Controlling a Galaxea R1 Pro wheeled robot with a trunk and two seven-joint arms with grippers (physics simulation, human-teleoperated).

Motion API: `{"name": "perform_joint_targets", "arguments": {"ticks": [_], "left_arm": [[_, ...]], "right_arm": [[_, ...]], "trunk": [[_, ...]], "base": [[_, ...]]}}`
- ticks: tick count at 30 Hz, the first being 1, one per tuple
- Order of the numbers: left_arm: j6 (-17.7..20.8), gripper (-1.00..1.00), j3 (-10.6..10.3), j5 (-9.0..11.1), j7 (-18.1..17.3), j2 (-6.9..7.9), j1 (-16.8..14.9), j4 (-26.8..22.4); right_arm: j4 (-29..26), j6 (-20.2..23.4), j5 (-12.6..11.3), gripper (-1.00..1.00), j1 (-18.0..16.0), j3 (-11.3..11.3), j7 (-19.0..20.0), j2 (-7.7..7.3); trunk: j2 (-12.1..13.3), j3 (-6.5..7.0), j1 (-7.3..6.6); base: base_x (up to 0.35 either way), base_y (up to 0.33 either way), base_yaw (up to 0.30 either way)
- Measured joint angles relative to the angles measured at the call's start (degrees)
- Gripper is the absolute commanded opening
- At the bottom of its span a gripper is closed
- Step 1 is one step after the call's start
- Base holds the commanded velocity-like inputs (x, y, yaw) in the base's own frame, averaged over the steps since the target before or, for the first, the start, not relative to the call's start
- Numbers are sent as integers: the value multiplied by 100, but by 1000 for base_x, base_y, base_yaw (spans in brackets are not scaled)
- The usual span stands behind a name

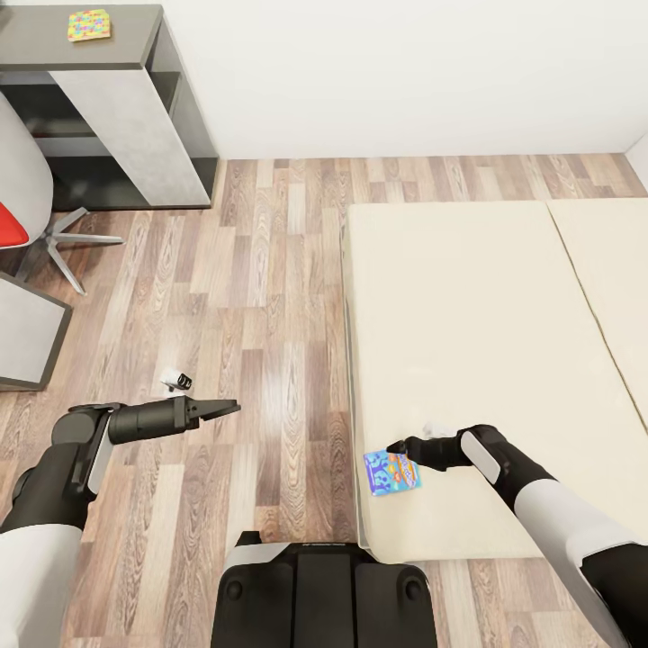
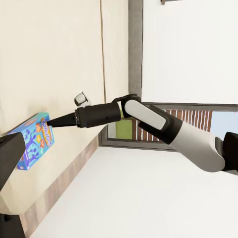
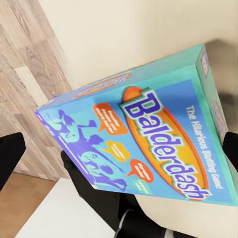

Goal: Put all the toys in the child's room - the three board games (two on the bed and one on the table), the two jigsaw puzzles on the table, and the tennis ball on the table - inside the toy box on the table in the child's room.

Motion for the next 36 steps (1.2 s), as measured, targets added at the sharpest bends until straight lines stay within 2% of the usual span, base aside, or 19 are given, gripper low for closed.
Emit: {"name": "perform_joint_targets", "arguments": {"ticks": [6, 16, 36], "left_arm": [[0, 100, 0, 0, 0, 1, 1, 0], [0, 100, 0, 0, 0, 1, 1, 0], [0, 100, 0, 0, 0, -2, 0, 0]], "right_arm": [[3, 0, -6, 100, 1, -2, 19, 0], [1, -6, 8, 100, 2, 2, 382, 0], [6, -13, 22, 100, 2, 14, 403, 0]], "trunk": [[0, 0, 0], [0, 0, 0], [0, 0, 0]], "base": [[0, 0, 0], [0, 0, 0], [0, 0, 0]]}}
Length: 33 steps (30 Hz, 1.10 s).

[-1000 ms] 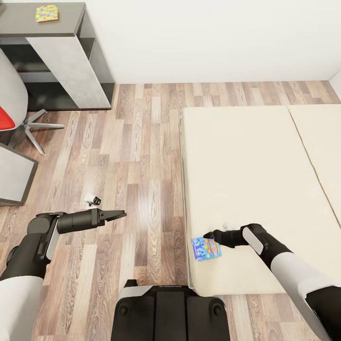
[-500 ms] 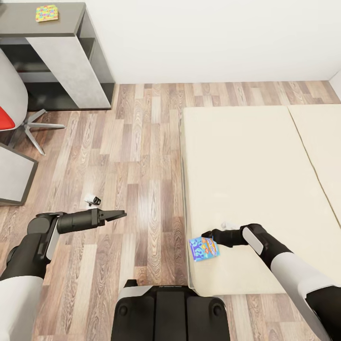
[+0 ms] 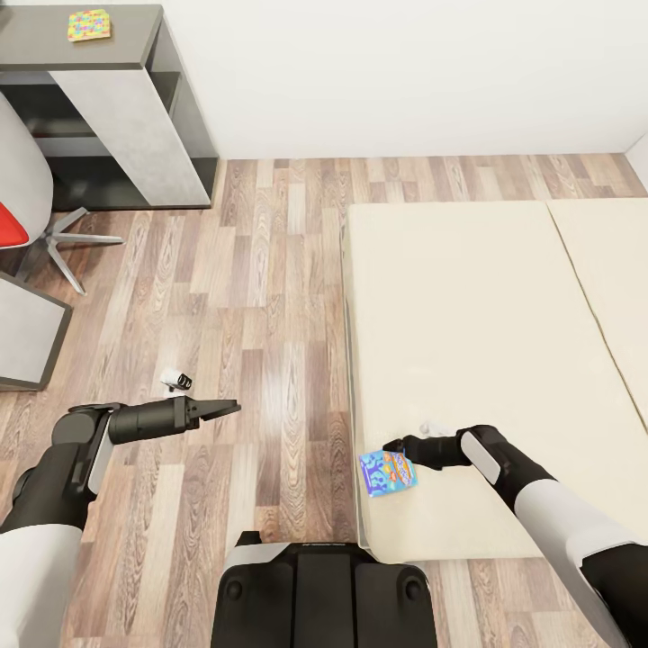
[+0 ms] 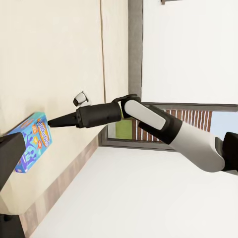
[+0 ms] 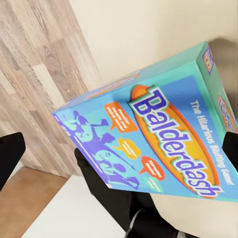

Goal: Put all the toys in the child's room - the three board games (two on the bed and one on the table), the two jigsaw puzzles on the table, and the tennis ball on the table - inside the toy box on the table in the child's room.

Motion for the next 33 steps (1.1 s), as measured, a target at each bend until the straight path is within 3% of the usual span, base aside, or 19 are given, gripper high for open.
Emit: {"name": "perform_joint_targets", "arguments": {"ticks": [26, 33], "left_arm": [[0, 100, 0, 0, 0, 2, 1, 0], [0, 100, 0, 0, 0, 4, 1, 0]], "right_arm": [[2, -43, 9, 100, 0, 19, -81, -16], [1, -63, 204, 100, 0, 15, -111, -13]], "trunk": [[0, 0, 0], [0, 0, 0]], "base": [[0, 0, 0], [0, 0, 0]]}}
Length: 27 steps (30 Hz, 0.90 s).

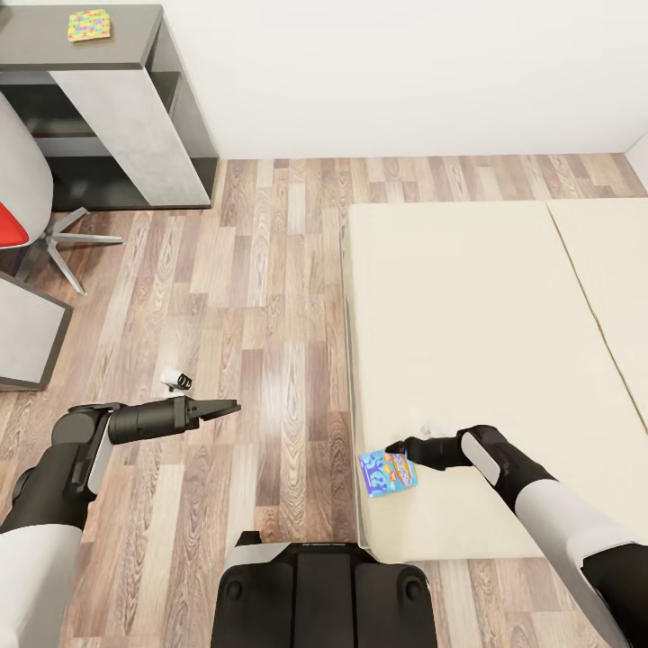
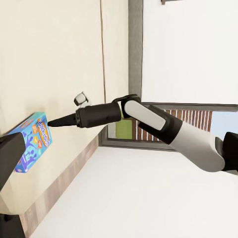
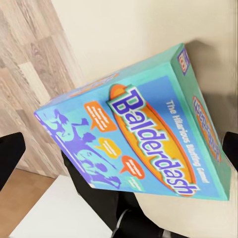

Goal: Put all the toys in the child's room - the three board games (two on the bed and one on the table), the two jigsaw puzzles on the table, and the tennis ball on the table - inside the toy box on the table in the child's room.

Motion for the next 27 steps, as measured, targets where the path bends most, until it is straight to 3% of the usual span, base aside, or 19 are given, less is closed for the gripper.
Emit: {"name": "perform_joint_targets", "arguments": {"ticks": [8, 27], "left_arm": [[0, 100, 0, -1, 0, -2, 0, 0], [0, 100, 0, 0, 0, 0, 0, 0]], "right_arm": [[3, -5, 220, 100, 0, -12, -19, 4], [1, -33, 251, 100, 0, -26, -21, 12]], "trunk": [[0, -35, 0], [0, -148, 0]], "base": [[0, 0, 0], [0, 0, 0]]}}
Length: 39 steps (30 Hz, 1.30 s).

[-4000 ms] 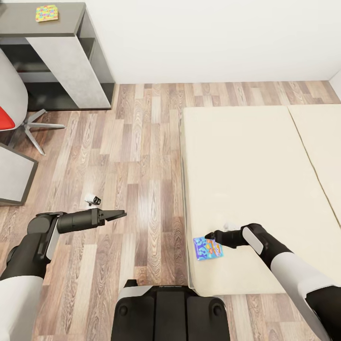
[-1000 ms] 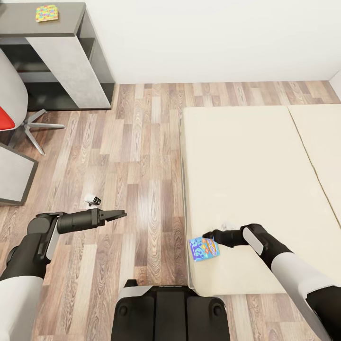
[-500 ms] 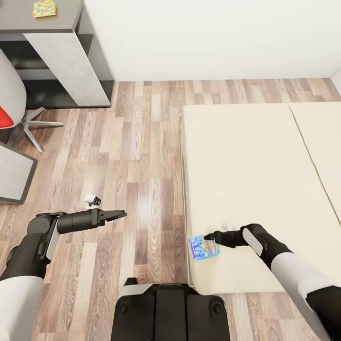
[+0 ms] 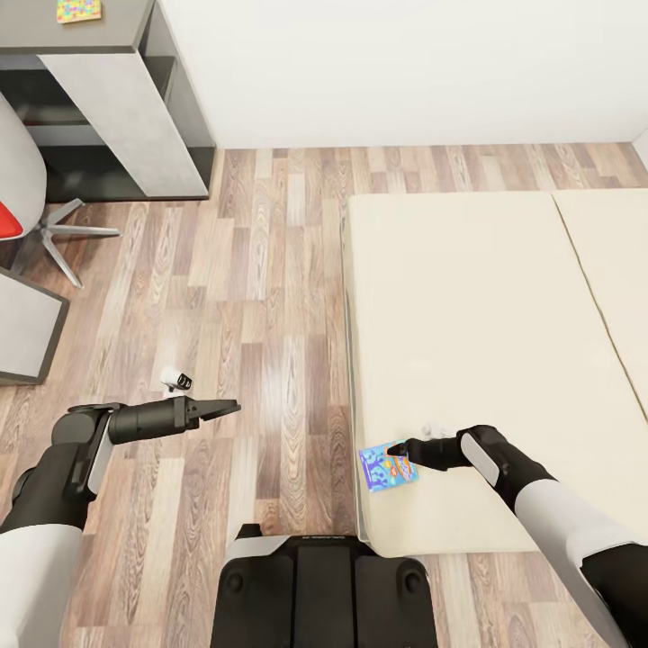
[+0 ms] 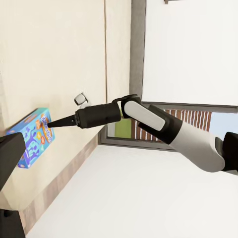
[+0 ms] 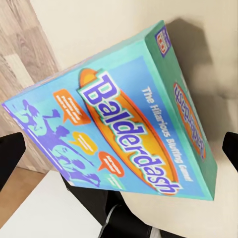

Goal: Put all the toys in the child's room - the three board games (two on the bed and one on the table), the two jigsaw puzzles on the table, and the tennis ball on the table - inside the toy box on the table in the child's room.

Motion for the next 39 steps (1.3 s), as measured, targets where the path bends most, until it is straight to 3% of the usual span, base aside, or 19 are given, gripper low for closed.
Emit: {"name": "perform_joint_targets", "arguments": {"ticks": [39], "left_arm": [[0, 100, 0, 0, 0, -1, 1, 0]], "right_arm": [[22, 28, -7, 100, 0, -18, 5, 8]], "trunk": [[0, -30, 0]], "base": [[0, 0, 0]]}}
